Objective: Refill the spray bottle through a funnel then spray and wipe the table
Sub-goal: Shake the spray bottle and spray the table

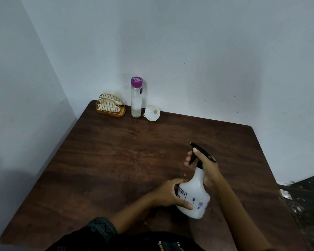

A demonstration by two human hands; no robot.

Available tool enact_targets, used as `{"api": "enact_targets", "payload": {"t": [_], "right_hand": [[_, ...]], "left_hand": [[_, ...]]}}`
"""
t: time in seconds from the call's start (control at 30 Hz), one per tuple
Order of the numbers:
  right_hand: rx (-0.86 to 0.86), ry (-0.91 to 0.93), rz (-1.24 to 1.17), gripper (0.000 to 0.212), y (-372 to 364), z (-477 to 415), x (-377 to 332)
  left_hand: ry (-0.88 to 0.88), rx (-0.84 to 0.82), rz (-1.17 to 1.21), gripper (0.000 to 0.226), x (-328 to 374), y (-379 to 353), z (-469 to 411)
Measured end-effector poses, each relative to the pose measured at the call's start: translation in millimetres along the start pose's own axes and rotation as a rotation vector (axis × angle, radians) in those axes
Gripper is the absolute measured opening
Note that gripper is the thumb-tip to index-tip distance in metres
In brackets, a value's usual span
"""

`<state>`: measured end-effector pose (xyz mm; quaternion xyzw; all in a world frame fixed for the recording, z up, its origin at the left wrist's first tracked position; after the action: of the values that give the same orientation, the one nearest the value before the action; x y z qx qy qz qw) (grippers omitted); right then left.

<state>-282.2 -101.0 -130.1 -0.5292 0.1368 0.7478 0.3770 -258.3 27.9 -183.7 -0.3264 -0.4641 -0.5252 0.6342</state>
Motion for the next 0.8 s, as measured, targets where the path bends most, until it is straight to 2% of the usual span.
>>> {"api": "enact_targets", "payload": {"t": [0.1, 0.3, 0.53, 0.67, 0.73, 0.8], "right_hand": [[0.081, 0.021, 0.023, 0.026, 3, 1, 0], [-0.073, -0.039, -0.05, 0.027, -4, 3, -1], [0.048, 0.026, -0.017, 0.022, 3, 3, 1], [-0.095, 0.014, 0.179, 0.022, -10, 5, -2], [-0.093, 0.064, 0.327, 0.02, -13, 1, -10], [-0.042, 0.134, 0.371, 0.021, -14, -3, -18]], "left_hand": [[0.013, -0.012, -0.015, 0.079, -3, -1, -1], [0.011, 0.018, -0.025, 0.082, -1, 1, 2], [0.036, 0.011, -0.046, 0.087, -4, 0, 3], [0.069, -0.05, -0.016, 0.083, -7, -8, 3], [0.084, -0.042, -0.033, 0.09, -10, -7, 2], [0.082, 0.009, -0.054, 0.082, -10, 1, 2]]}}
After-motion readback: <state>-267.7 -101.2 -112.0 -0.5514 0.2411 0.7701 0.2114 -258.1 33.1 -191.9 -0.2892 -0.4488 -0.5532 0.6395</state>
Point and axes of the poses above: each hand's wrist, its own z-axis away from the middle knuckle, its own y-axis out of the back of the hand, x = y × z, the point moved 8 cm from there along -z, towards the middle knuckle, and after that the axes turned 2 degrees about z, right-handed, at the moved point
